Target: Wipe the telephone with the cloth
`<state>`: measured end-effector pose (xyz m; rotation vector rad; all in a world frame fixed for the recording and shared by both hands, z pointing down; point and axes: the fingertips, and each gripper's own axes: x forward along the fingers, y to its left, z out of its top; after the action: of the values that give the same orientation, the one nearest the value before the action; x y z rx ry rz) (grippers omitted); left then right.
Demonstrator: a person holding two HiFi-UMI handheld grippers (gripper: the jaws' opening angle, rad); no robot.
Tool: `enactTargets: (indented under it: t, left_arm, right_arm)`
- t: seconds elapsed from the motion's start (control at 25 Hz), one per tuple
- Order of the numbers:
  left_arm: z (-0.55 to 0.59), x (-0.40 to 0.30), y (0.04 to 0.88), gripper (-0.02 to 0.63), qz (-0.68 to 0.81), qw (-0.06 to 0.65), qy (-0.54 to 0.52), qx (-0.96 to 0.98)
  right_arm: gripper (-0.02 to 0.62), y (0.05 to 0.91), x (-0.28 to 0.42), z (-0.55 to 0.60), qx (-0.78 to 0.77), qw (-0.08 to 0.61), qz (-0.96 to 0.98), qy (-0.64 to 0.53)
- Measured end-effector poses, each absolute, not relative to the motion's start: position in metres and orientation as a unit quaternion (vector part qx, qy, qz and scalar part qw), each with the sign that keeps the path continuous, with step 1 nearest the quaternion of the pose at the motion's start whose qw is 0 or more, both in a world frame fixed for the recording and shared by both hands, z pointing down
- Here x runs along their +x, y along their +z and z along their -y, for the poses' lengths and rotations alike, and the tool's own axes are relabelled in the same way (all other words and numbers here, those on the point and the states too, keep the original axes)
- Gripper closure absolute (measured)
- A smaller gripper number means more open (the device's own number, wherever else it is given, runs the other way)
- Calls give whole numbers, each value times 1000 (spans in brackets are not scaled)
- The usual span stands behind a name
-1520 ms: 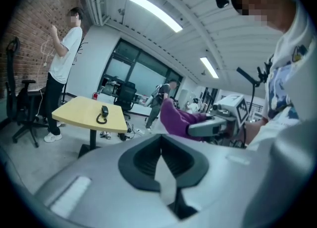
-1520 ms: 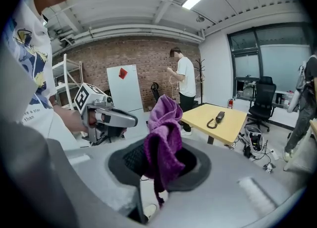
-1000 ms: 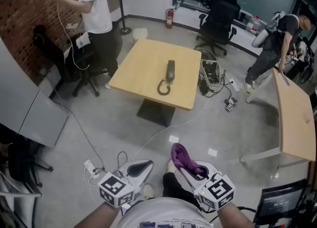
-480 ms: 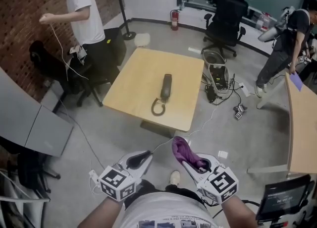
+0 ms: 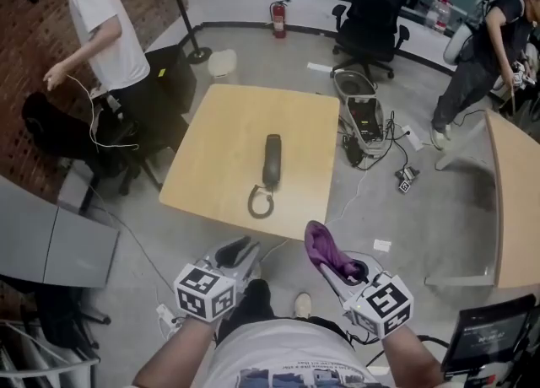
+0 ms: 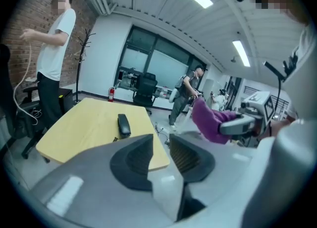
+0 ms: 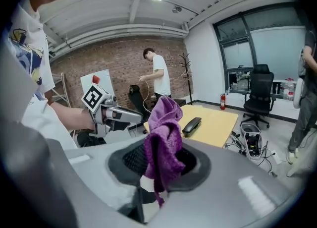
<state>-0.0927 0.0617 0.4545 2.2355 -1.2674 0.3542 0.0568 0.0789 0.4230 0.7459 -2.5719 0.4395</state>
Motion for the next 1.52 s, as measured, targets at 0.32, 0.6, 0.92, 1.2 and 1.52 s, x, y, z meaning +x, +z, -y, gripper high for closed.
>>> enactTargets:
  t: [0.32,0.6,0.92,1.2,1.52]
  left_arm:
    - [39,-107,489,448,431,293,165,838]
    - [99,-112,533,391,413,334,192,825]
    - [161,-108,579,361,480,376,216,762]
    - [193,-104,612,311,540,374,271,703]
    - [199,-116,640,304,591,371,332,634]
  right_arm:
    - [509,418,34,-17,340,210,901,171]
    - [509,422,18,17,374,205,885,185]
    - [509,418,45,58,358,225,889,178]
    - [509,417,91,76,349,227,890,185]
    - [509,435,145,94,336,235,887,212]
